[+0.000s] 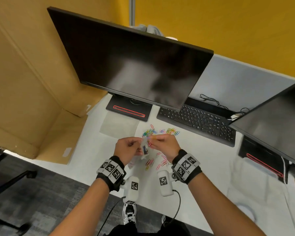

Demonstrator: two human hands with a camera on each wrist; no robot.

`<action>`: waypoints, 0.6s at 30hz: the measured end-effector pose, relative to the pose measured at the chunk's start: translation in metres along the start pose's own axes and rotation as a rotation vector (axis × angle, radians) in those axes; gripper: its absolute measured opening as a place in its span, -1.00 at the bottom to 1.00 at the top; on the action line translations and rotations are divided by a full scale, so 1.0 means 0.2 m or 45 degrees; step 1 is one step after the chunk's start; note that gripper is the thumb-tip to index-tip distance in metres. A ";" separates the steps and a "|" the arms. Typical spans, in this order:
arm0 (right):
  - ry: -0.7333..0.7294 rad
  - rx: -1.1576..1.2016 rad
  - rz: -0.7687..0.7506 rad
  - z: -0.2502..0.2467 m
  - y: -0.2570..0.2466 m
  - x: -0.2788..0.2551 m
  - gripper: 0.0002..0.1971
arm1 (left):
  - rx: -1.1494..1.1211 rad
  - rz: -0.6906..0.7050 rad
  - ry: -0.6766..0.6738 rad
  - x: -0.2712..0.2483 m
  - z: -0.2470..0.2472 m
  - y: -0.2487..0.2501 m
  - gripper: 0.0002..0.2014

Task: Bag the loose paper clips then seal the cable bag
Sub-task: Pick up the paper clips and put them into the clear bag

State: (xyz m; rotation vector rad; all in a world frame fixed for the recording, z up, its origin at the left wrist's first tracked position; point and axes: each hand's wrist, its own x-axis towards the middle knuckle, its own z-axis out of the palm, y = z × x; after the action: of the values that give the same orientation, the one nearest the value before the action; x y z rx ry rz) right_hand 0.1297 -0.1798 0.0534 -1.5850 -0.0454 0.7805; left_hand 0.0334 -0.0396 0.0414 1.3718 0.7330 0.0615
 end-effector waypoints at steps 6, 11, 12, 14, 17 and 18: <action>-0.070 -0.808 -0.274 0.07 0.02 -0.02 -0.78 | 0.022 -0.016 -0.023 0.02 0.00 0.00 -0.86; -0.203 -0.594 -0.197 -0.04 -0.10 0.05 -0.82 | 0.055 0.027 0.007 0.03 -0.06 0.00 -0.87; -0.100 -0.528 -0.180 -0.09 -0.11 0.10 -0.82 | 0.053 0.037 0.021 0.03 -0.08 0.00 -0.88; 0.149 -0.871 -0.186 -0.23 -0.10 0.21 -0.77 | 0.034 0.045 0.045 0.04 -0.11 0.00 -0.88; 0.225 -1.489 0.007 -0.37 0.03 0.35 -0.55 | 0.015 0.055 0.069 0.03 -0.13 0.00 -0.88; 0.226 -1.474 0.049 -0.38 0.09 0.38 -0.50 | 0.016 0.056 0.070 0.02 -0.14 0.00 -0.87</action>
State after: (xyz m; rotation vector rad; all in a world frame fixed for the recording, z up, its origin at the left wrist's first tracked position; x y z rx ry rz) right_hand 0.2190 -0.2150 0.0003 -2.7462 -0.3951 0.6540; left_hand 0.0230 -0.0128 0.0395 1.4030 0.7501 0.1302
